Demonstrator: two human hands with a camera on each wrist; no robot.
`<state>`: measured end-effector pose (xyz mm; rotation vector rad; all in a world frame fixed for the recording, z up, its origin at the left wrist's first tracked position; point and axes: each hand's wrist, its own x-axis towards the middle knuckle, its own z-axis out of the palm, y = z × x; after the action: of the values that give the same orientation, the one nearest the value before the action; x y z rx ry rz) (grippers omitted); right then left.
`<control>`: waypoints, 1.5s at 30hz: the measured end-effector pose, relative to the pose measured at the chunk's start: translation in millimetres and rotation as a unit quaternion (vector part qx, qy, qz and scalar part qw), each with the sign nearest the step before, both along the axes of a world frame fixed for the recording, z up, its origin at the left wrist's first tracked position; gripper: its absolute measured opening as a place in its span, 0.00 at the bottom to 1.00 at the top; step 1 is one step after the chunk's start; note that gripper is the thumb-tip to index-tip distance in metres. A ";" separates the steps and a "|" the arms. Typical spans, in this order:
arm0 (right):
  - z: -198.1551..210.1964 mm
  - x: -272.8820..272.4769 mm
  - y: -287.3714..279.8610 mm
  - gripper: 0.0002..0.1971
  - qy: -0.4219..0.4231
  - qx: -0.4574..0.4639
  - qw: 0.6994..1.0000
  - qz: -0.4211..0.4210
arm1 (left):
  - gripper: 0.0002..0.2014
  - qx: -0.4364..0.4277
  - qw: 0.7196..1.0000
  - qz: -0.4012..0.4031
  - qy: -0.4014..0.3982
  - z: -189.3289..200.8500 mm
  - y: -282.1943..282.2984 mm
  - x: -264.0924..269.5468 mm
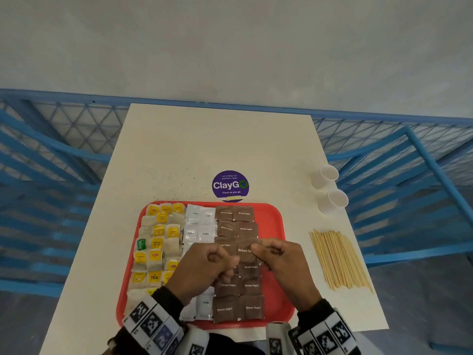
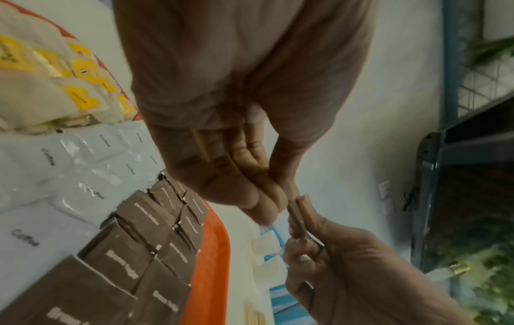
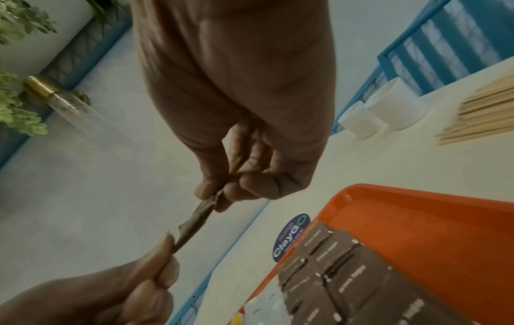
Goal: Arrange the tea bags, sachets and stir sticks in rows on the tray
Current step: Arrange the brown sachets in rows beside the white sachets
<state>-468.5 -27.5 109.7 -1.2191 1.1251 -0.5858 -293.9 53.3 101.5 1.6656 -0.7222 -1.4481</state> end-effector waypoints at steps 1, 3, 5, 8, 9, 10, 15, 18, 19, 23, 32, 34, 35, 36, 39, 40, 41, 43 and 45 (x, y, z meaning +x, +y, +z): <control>-3.6 -3.4 -1.2 0.03 0.008 0.004 1.000 -0.004 | 0.11 0.005 1.000 -0.020 -0.013 -3.8 0.6 -0.8; -19.8 -14.9 -3.7 0.02 0.042 0.025 0.999 -0.002 | 0.12 0.006 0.997 -0.052 -0.060 -15.2 3.3 0.9; -42.7 -29.7 -4.8 0.03 0.103 0.047 0.994 0.004 | 0.12 -0.004 0.983 -0.085 -0.164 -32.5 8.0 5.6; -75.5 -46.9 2.8 0.06 0.157 0.069 0.985 0.027 | 0.10 0.006 0.949 -0.139 -0.284 -57.6 12.1 7.9; -84.5 -50.0 6.0 0.06 0.162 0.071 0.984 0.037 | 0.10 0.012 0.940 -0.158 -0.303 -63.7 12.3 6.3; -92.2 -51.7 8.4 0.05 0.167 0.074 0.982 0.046 | 0.09 0.017 0.932 -0.173 -0.318 -68.2 11.8 4.0; -114.3 -47.1 9.6 0.09 0.236 0.060 0.969 0.043 | 0.08 0.031 0.907 -0.218 -0.359 -80.7 10.1 -9.3; -113.9 -44.6 13.0 0.16 0.332 -0.012 0.943 0.026 | 0.08 0.030 0.900 -0.229 -0.369 -83.6 8.8 -15.5; -110.9 -43.7 14.6 0.17 0.342 -0.030 0.939 0.019 | 0.07 0.025 0.898 -0.233 -0.372 -83.8 8.1 -17.6; -106.6 -31.8 21.6 0.19 0.351 -0.034 0.934 0.065 | 0.07 0.025 0.887 -0.260 -0.382 -86.3 9.5 -22.0; -84.8 -35.5 17.7 0.17 0.305 -0.110 0.942 0.081 | 0.05 -0.045 0.888 -0.265 -0.373 -79.0 8.3 -27.4; -84.9 -46.2 15.6 0.14 0.304 -0.115 0.942 0.081 | 0.10 -0.044 0.899 -0.258 -0.352 -70.7 2.1 -31.7; -85.8 -53.0 15.8 0.15 0.317 -0.107 0.939 0.087 | 0.14 -0.035 0.906 -0.251 -0.338 -67.7 -2.2 -33.9; -87.3 -60.7 16.8 0.16 0.333 -0.091 0.934 0.094 | 0.17 -0.027 0.913 -0.244 -0.326 -65.7 -7.3 -36.3; -88.5 -90.5 16.8 0.19 0.361 -0.048 0.928 0.076 | 0.19 -0.025 0.927 -0.244 -0.285 -62.5 -27.2 -47.0; -88.2 -103.4 11.1 0.20 0.368 -0.037 0.927 0.054 | 0.18 -0.030 0.930 -0.249 -0.269 -61.4 -35.6 -52.3; -87.7 -116.9 2.3 0.19 0.377 -0.030 0.925 0.022 | 0.18 -0.034 0.931 -0.257 -0.259 -60.2 -44.8 -58.5; -87.3 -146.9 -26.1 0.17 0.412 -0.036 0.910 -0.042 | 0.16 -0.043 0.921 -0.285 -0.261 -63.2 -65.3 -73.1; -89.0 -174.1 -60.5 0.14 0.470 -0.059 0.879 -0.062 | 0.14 -0.042 0.921 -0.305 -0.238 -69.2 -86.5 -91.8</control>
<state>-642.5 -88.0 20.7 -1.5976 2.0110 -0.1157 -385.8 -33.2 32.3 1.8306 -1.6713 -1.3776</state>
